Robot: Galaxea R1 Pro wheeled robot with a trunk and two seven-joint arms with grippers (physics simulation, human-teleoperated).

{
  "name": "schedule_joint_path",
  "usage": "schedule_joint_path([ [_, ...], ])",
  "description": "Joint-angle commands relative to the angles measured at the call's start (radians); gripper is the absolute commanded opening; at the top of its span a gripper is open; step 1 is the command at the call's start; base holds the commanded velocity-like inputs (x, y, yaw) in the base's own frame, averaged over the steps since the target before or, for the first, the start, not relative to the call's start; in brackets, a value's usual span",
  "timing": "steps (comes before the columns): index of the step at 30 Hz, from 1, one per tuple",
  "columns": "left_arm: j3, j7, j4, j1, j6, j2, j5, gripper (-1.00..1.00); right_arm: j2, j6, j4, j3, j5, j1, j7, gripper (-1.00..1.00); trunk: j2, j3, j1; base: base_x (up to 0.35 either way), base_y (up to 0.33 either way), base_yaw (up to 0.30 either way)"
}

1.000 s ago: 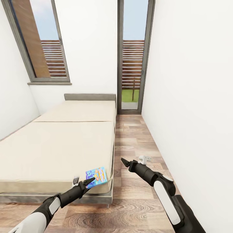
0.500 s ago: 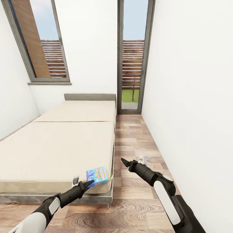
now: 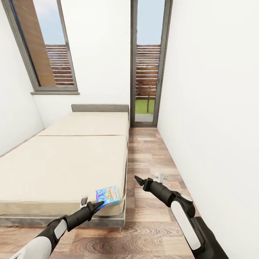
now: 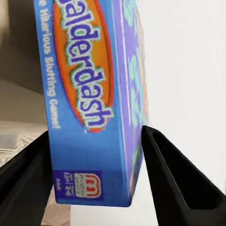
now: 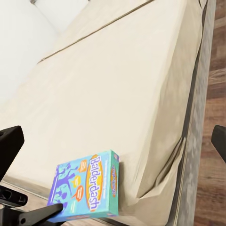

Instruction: Put all the toys in the child's room - the three board games (two on the bed and one on the table), the two jigsaw puzzles on the table, and the tennis ball on the table - inside the toy box on the table in the child's room.

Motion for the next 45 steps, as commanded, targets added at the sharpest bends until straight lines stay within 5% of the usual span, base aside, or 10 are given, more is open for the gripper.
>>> schedule_joint_path([
  [1, 0.006, -0.003, 0.000, 0.000, 0.001, 0.000, -0.014, -1.00, 0.000, 0.004, -0.001, 0.000, -0.002, -0.001, 0.001, 1.00, 0.007, 0.002, -0.004, 0.000, 0.000, 0.000],
  [16, 0.006, -0.008, -0.009, -0.002, 0.018, 0.012, -0.015, -1.00, 0.000, 0.004, 0.004, 0.000, -0.002, -0.001, 0.001, 1.00, 0.112, 0.049, -0.062, 0.000, 0.000, 0.000],
  [26, 0.000, -0.031, -0.076, -0.006, 0.146, 0.016, -0.016, -1.00, 0.000, 0.007, 0.006, -0.002, -0.002, -0.001, 0.000, 1.00, 0.182, 0.081, -0.100, 0.000, 0.000, 0.000],
  [36, -0.146, -0.052, -0.308, -0.007, 0.411, 0.031, -0.015, -1.00, 0.001, 0.016, 0.031, 0.000, -0.002, 0.001, 0.000, 1.00, 0.203, 0.090, -0.111, 0.000, 0.000, 0.000],
  [39, -0.173, -0.127, -0.380, -0.006, 0.483, 0.067, -0.013, -1.00, 0.001, 0.030, 0.046, 0.000, -0.002, 0.001, 0.001, 1.00, 0.224, 0.099, -0.123, 0.000, 0.000, 0.000],
  [45, -0.275, -0.472, -0.442, -0.008, 0.536, 0.188, -0.017, -1.00, 0.000, 0.071, 0.054, 0.000, -0.001, 0.002, 0.000, 1.00, 0.266, 0.118, -0.146, 0.000, 0.000, 0.000],
])
